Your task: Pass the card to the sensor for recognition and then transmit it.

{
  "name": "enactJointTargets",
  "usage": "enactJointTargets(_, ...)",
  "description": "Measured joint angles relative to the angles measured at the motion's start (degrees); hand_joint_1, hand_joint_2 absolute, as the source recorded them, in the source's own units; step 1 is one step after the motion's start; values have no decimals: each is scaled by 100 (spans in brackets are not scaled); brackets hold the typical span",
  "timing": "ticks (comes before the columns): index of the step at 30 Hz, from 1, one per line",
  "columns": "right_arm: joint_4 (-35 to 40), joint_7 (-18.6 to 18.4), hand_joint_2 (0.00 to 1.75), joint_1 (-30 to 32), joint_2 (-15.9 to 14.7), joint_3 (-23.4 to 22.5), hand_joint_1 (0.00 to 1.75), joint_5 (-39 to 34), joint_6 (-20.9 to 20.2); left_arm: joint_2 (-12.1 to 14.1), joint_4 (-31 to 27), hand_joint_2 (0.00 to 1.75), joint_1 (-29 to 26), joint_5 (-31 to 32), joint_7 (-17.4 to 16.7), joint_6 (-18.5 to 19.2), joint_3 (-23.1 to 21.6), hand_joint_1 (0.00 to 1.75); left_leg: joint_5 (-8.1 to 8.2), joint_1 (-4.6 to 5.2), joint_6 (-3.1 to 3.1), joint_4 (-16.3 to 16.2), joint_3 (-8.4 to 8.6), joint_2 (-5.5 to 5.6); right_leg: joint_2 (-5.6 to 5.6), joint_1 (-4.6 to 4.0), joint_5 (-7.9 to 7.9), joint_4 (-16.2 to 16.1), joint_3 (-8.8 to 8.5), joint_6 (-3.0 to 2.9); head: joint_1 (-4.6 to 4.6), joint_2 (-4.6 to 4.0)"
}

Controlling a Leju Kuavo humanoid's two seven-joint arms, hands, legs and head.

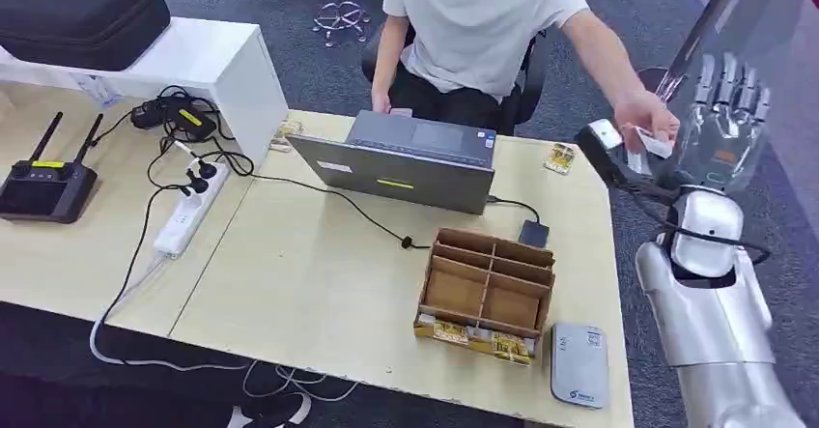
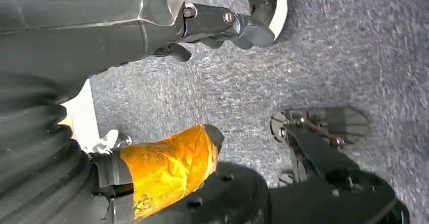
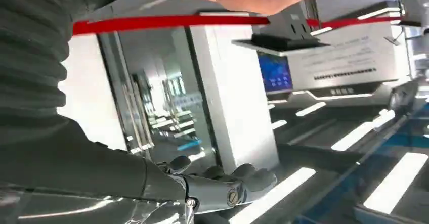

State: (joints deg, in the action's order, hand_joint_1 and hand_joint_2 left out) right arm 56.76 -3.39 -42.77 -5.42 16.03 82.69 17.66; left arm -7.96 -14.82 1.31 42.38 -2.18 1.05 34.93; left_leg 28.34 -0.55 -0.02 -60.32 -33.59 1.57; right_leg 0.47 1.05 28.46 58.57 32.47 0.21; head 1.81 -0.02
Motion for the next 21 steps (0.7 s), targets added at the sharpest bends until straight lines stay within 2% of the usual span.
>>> enactJointTargets(5,-369,-133,175,-219,-96,607,0,282,319,-39,44,175,11,129,125,190,92,0,0,0,0,-1,0,0,1,0,0,-1,2,0,0,0)
enactJointTargets(10,-537,-175,175,-291,-138,878,0,301,481,-48,46,175,11,194,168,284,105,0,0,0,0,-1,0,0,1,0,0,-1,2,0,0,0)
enactJointTargets(11,-555,-173,175,-295,-138,898,175,301,481,-48,46,175,11,199,166,295,109,0,0,0,0,-1,0,0,0,0,0,-1,2,0,0,0)
enactJointTargets(21,-592,157,175,-285,-138,856,175,301,411,-90,46,175,12,251,149,371,214,0,0,0,0,-2,-2,0,0,0,-2,-1,3,1,0,0)
